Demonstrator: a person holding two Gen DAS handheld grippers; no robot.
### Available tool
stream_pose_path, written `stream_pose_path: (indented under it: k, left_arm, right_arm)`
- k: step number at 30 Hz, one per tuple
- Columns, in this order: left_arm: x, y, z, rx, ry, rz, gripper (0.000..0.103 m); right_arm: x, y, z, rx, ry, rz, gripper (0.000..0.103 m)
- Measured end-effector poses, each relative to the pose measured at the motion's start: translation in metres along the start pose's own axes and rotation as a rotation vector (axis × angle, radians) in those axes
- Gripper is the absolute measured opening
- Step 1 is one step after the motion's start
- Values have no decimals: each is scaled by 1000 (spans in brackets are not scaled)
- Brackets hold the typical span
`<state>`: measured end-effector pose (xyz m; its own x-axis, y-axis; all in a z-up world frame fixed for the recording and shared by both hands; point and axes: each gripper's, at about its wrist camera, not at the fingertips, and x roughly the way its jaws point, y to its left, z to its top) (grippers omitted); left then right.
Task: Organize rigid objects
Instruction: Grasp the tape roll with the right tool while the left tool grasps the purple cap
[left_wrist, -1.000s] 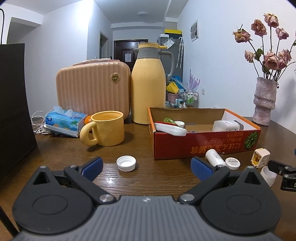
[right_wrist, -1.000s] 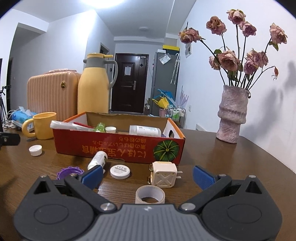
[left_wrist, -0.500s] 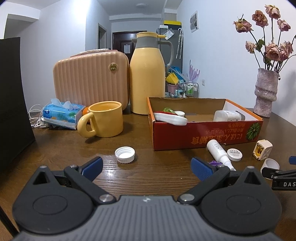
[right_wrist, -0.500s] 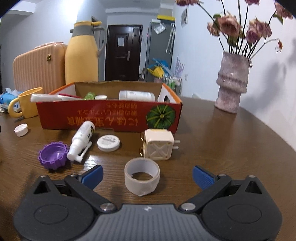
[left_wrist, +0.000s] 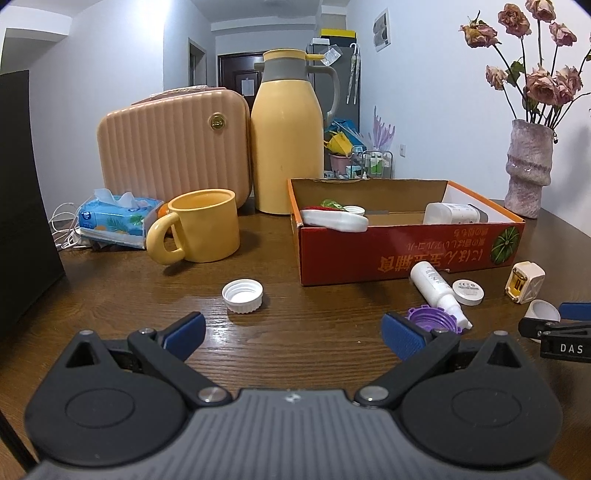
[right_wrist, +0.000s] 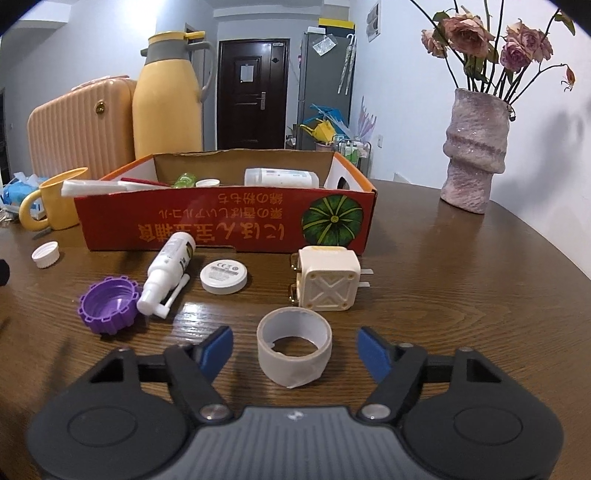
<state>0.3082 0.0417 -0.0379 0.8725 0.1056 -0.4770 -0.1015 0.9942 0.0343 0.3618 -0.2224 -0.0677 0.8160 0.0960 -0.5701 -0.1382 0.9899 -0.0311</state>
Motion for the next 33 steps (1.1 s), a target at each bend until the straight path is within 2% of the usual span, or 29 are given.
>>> stream_pose_path:
  k: [2, 4, 10, 20, 26, 33]
  left_arm:
    - [0, 0, 0, 1, -1, 2, 103]
    - [0, 0, 0, 1, 0, -1, 103]
    - [1, -1, -1, 2, 1, -5, 103]
    - [5, -7, -3, 6, 3, -8, 103]
    - [2, -9, -2, -11, -29, -6, 103]
    - [6, -27, -2, 12, -1, -60, 103]
  right_arm:
    - [1, 0, 0, -1, 7, 3, 50]
    - [3, -1, 1, 11, 16, 6, 43]
    - [5, -8, 0, 50, 20, 7, 42]
    - [-11, -6, 2, 36, -74, 8, 42]
    - [-22, -4, 3, 27, -121, 14, 42]
    - [-29, -5, 4, 23, -154, 21, 42]
